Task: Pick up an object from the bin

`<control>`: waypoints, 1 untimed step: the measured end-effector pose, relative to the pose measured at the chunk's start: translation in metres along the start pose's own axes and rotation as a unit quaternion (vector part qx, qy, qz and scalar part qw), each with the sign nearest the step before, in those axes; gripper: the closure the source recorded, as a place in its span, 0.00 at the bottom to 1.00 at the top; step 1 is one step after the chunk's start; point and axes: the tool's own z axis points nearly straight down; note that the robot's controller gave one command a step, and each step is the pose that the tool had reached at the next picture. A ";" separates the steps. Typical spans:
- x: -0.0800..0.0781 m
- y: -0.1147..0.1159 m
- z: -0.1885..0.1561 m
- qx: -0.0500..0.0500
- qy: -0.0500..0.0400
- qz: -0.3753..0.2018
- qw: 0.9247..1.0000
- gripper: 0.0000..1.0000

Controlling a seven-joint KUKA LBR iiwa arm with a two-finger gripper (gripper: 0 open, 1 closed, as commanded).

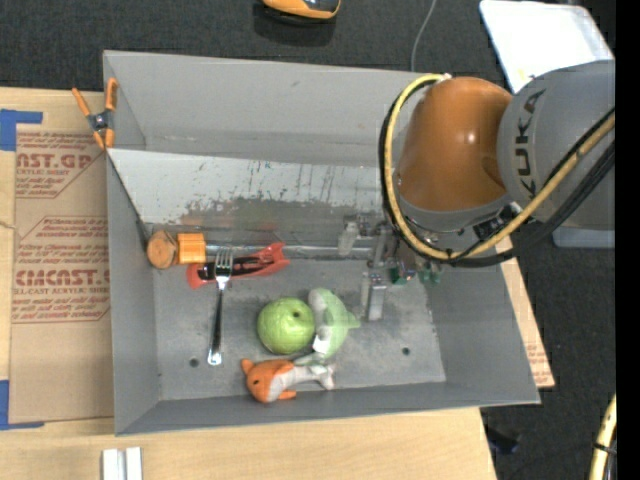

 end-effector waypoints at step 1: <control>-0.002 0.000 -0.005 0.000 -0.004 0.000 1.000 0.00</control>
Offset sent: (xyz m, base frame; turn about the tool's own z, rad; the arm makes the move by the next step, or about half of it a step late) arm -0.0524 0.0444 -0.0534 -0.1564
